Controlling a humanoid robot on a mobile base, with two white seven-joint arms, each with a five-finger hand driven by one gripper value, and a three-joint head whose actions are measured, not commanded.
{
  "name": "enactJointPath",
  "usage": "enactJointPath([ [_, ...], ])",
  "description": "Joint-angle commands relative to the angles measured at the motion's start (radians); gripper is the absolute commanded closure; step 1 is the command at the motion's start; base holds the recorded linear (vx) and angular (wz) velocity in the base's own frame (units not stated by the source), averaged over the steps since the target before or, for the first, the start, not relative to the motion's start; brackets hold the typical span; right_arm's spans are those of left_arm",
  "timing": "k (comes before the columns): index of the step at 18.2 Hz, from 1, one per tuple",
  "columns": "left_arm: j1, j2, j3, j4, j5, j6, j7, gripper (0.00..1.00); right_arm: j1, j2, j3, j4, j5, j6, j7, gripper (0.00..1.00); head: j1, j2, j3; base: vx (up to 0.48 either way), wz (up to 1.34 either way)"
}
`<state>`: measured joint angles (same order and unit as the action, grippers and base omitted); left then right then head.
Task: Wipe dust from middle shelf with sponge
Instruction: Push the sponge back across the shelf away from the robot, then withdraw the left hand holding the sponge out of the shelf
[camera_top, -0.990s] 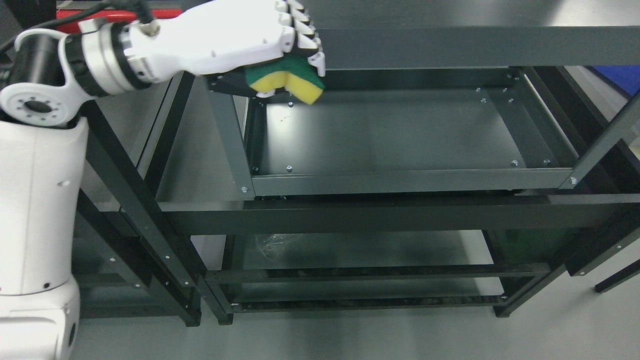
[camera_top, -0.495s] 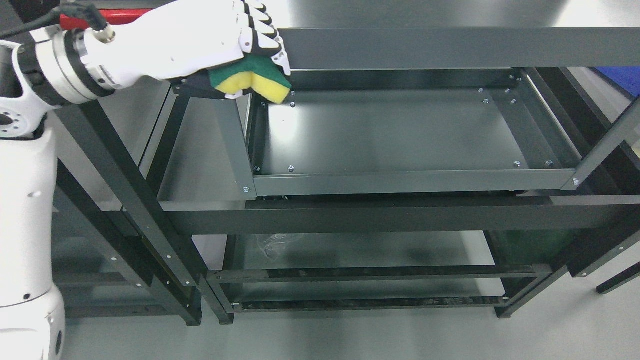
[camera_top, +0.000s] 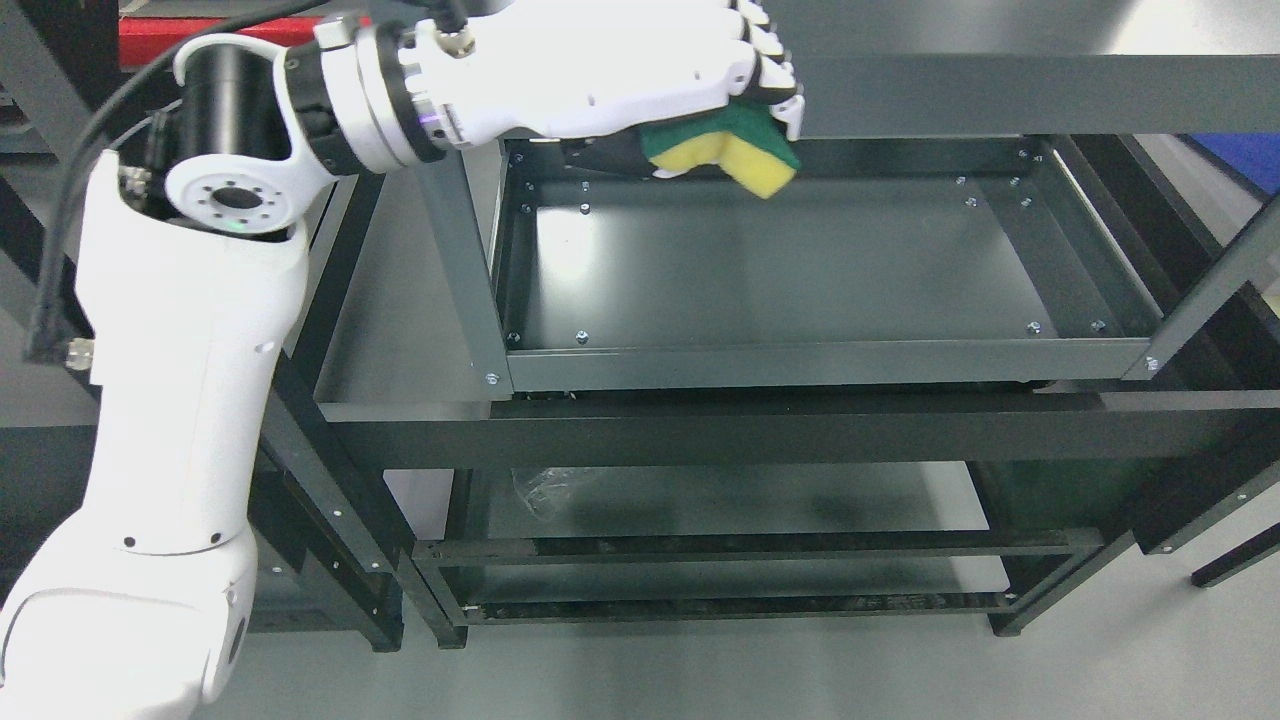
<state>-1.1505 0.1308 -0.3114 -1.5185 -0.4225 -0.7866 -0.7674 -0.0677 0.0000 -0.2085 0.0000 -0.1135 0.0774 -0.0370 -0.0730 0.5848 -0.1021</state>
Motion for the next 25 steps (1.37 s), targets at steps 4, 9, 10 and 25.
enactJointPath([
  [4, -0.109, -0.113, -0.480, 0.044, -0.050, 0.017, 0.201, 1.00, 0.000, -0.017, 0.000, -0.017, 0.000, -0.001, 0.000, 0.00, 0.0000, 0.000, 0.000, 0.000, 0.00],
  [9, -0.146, -0.113, -0.658, 0.047, -0.047, 0.283, 0.456, 1.00, 0.000, -0.017, 0.000, -0.017, 0.000, -0.001, 0.000, 0.00, 0.0000, 0.000, 0.000, 0.000, 0.00],
  [10, -0.146, -0.113, -0.690, 0.047, -0.042, 0.297, 0.471, 1.00, -0.001, -0.017, 0.000, -0.017, 0.000, -0.001, 0.000, 0.00, 0.0000, 0.000, 0.000, 0.000, 0.00],
  [25, 0.561, -0.113, -0.447, 0.101, 0.036, 0.346, 0.728, 0.99, 0.000, -0.017, 0.000, -0.017, 0.000, -0.001, 0.000, 0.00, 0.0000, 0.000, 0.000, 0.000, 0.00],
])
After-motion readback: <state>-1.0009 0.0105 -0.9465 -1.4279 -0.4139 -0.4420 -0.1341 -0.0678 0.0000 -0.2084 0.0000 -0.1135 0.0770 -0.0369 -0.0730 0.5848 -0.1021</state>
